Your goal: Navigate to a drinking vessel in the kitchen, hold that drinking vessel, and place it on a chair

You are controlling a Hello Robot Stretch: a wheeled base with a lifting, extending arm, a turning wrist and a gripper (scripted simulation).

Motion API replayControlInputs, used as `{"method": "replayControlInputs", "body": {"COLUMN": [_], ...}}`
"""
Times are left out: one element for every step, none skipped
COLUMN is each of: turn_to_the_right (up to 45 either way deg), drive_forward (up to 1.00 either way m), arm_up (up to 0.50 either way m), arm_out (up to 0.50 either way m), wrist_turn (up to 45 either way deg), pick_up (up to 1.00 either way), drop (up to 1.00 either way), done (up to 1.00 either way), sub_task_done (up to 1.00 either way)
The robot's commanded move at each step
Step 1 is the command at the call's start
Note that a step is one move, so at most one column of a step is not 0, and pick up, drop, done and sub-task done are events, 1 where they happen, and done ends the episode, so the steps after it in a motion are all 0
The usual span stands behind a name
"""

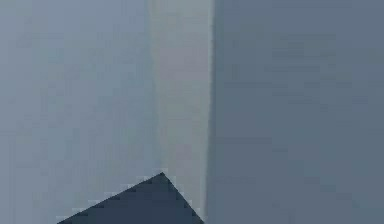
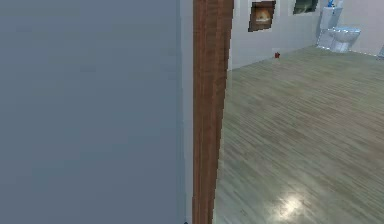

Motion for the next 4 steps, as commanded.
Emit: {"method": "replayControlInputs", "body": {"turn_to_the_right": [-3.0,0.0,-27.0,0.0], "drive_forward": [0.0,0.15,0.0,0.3], "arm_up": [0.0,0.0,0.0,0.0], "arm_out": [0.0,0.0,0.0,0.0], "wrist_turn": [0.0,0.0,0.0,0.0], "pick_up": [0.0,0.0,0.0,0.0], "drop": [0.0,0.0,0.0,0.0], "done": [0.0,0.0,0.0,0.0], "sub_task_done": [0.0,0.0,0.0,0.0]}}
